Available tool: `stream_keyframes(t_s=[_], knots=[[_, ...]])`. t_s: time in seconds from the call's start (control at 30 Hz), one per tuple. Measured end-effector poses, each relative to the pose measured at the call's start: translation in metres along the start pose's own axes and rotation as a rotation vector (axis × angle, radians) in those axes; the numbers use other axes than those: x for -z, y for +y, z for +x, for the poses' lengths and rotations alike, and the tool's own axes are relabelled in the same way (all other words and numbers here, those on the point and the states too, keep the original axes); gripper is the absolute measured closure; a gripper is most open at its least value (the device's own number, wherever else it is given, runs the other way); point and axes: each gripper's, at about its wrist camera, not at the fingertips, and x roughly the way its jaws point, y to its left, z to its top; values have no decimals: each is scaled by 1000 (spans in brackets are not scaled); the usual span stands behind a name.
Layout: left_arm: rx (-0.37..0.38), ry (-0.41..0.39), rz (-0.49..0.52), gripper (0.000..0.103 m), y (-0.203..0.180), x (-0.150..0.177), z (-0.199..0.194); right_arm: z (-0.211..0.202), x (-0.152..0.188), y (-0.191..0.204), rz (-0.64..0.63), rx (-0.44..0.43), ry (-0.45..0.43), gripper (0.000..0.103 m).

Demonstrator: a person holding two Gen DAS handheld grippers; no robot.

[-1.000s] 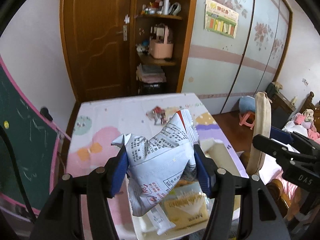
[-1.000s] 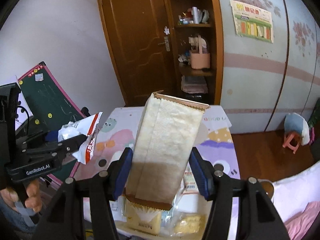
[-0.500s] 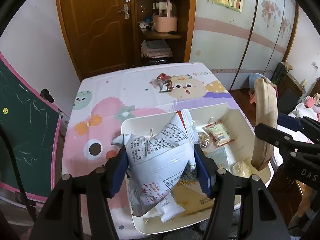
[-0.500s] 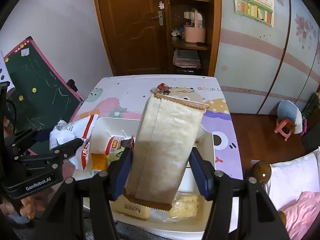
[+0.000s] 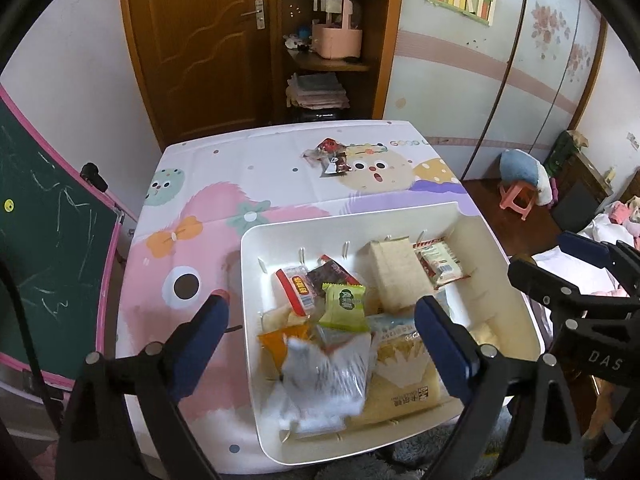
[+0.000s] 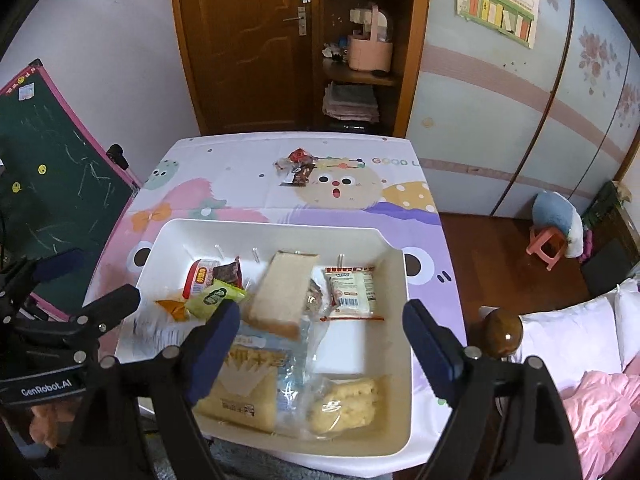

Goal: Organize snacks
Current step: 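Move both open tools from the tray toward the remaining snacks on the table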

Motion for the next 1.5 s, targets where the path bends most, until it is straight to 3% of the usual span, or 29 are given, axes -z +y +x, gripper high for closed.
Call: stream_keyframes(t_s=[0.3,0.53,0.63,0.7,0.8,0.93,1.03,1.13,1.37,1.5], knots=[[-6,-3,-4,9,0,1,0,0,0,-2,17,22,-8,19],[6,-10,-12,9,2,2,2,-8,-2,-2,24,74,-66,19],[7,-13,-17,9,4,2,6,-5,-2,-10,77,13,-58,19],[7,-8,-22,9,8,0,9,1,-2,-14,106,-32,-40,29],[-5,-4,-30,9,13,-4,15,10,-3,-14,112,-32,-18,40],[-47,-16,-22,9,22,-21,21,19,-9,-9,96,-15,-14,41],[-71,-34,-4,9,29,-47,21,22,-25,-7,66,-11,-28,41],[-161,-81,71,9,31,-87,15,23,-50,-8,40,5,-59,41],[-207,-181,157,9,29,-182,-7,24,-136,-29,20,44,-106,41],[-268,-250,221,9,19,-238,-12,9,-196,-46,40,50,-182,41]])
